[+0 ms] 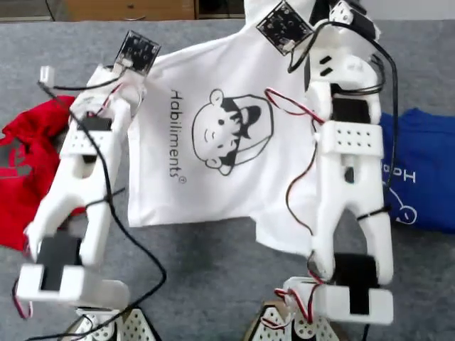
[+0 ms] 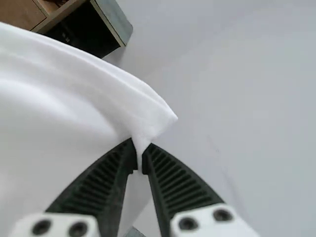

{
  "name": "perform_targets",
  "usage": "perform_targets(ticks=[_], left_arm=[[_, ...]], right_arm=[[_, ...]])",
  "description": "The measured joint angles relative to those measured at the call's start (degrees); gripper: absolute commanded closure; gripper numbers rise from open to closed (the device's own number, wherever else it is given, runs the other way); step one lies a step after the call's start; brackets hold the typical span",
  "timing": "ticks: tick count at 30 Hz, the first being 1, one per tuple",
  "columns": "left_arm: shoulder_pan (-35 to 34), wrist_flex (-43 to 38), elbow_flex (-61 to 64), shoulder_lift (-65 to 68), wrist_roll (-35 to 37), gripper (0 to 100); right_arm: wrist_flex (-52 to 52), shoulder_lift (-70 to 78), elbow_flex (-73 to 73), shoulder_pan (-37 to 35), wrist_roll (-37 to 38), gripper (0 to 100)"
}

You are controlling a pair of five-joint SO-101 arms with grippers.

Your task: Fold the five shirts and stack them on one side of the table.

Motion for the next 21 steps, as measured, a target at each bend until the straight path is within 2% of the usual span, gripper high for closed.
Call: perform_targets(ticks=[8, 21], left_arm=[[-0.1, 0.0, -11.3, 8.3, 0.0, 98], [-0.4, 0.0, -16.3, 9.2, 0.0, 98]], right_arm=[[-10.9, 4.0, 0.1, -0.5, 0.0, 99.7], [-12.5, 9.2, 0.2, -1.0, 0.0, 99.7]])
